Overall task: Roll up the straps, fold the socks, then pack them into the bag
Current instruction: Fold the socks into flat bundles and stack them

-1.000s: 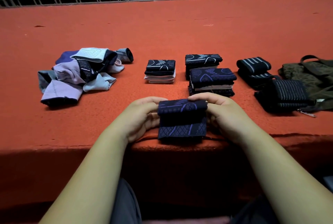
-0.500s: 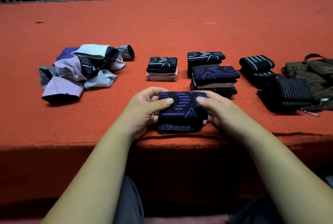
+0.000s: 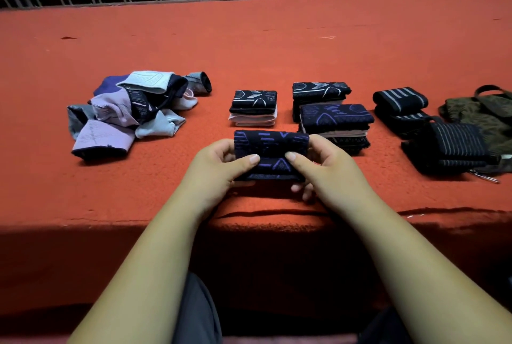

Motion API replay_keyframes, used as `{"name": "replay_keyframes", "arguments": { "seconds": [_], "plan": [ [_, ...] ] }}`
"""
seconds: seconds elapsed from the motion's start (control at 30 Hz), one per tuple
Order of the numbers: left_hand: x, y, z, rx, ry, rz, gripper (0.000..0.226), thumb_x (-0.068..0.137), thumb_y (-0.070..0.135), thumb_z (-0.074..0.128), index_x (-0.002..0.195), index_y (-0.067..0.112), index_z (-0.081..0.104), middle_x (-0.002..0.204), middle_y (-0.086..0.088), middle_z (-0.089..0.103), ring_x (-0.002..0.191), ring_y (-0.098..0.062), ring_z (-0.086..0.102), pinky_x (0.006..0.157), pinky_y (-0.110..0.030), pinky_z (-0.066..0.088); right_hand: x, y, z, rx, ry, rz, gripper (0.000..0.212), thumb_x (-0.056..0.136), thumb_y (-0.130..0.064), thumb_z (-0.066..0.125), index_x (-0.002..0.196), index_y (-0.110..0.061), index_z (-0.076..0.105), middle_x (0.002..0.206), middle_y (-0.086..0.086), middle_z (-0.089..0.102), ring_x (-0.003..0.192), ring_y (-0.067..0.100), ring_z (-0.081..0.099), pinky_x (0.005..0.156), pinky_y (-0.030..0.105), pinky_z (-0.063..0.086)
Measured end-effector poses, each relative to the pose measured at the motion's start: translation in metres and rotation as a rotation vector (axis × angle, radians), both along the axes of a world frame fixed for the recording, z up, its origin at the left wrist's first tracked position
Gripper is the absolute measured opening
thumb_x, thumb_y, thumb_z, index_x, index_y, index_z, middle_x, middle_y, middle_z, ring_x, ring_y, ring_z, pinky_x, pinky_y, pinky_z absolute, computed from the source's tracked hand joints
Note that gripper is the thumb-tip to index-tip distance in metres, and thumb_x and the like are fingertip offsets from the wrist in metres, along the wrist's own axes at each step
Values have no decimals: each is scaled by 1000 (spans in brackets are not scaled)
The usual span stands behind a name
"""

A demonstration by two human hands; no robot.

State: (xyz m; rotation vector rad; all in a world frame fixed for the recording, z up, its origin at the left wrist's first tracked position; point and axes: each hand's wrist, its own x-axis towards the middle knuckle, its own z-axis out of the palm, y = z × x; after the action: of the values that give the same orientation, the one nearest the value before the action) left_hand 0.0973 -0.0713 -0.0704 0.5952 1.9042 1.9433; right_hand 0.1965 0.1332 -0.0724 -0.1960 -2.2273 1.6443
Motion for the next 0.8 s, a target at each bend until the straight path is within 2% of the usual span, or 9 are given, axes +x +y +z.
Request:
{"name": "replay_keyframes", "arguments": {
  "seconds": [0.07,0.1,0.17,0.27,0.4,0.5,0.57,0.63,0.8],
  "plan": [
    [-3,-1,-3,8,16,63,25,98,9,73,123,8,71,113,-11,80,109,-27,76,85,-35,61,-4,-6,-1,-3,-20,-15,17,102,-23,70,119,-27,68,80,3,70,57,13,66,52,28,49],
    [-5,-1,-4,17,18,85,24,98,9,73,121,8,71,113,-11,80,110,-28,76,90,-39,61,-8,-8,-2,-17,-25,-21,20,102,-20,70,121,-25,66,79,-1,67,58,10,65,53,27,49],
    [-10,-2,-6,60,-12,112,22,100,5,68,122,8,72,116,-12,79,115,-30,74,96,-46,60,-15,-12,-4,-70,-28,-41,25,101,-12,67,124,-20,61,84,-3,68,64,10,66,58,28,51],
    [-12,0,-2,103,-44,106,29,103,-2,56,125,10,72,122,-9,77,118,-27,73,94,-41,61,-27,-17,-6,-112,-26,-153,30,98,-12,68,123,-18,51,91,2,74,67,15,69,62,31,53],
    [-20,-1,-3,67,26,193,31,102,2,63,126,17,73,118,-12,77,113,-27,75,84,-37,63,-36,-25,-4,-68,15,-295,31,92,-21,75,108,-22,48,89,-2,67,71,18,71,70,46,62],
    [-30,-4,-6,27,77,337,28,98,8,72,125,16,68,111,-11,78,100,-22,77,67,-32,62,-40,-33,-3,14,26,-316,25,81,-46,70,91,-39,48,86,-3,67,82,26,72,79,55,61],
    [-34,-5,-5,25,107,431,25,96,10,76,116,15,62,107,-9,76,82,-12,75,60,-31,60,-45,-37,-3,17,35,-318,20,80,-51,66,88,-40,51,85,-3,69,83,27,72,81,54,60],
    [-37,-6,-4,13,153,480,22,95,11,77,105,17,58,99,-6,71,71,-5,68,59,-31,60,-51,-41,0,44,38,-332,15,86,-44,68,89,-37,55,86,-5,71,82,25,73,81,51,60],
    [-45,-3,3,-38,238,480,12,100,10,70,97,21,68,91,5,66,70,-1,64,63,-30,61,-66,-47,8,62,32,-377,9,96,-26,66,92,-31,59,91,-7,72,84,19,72,81,37,56]
  ]
}}
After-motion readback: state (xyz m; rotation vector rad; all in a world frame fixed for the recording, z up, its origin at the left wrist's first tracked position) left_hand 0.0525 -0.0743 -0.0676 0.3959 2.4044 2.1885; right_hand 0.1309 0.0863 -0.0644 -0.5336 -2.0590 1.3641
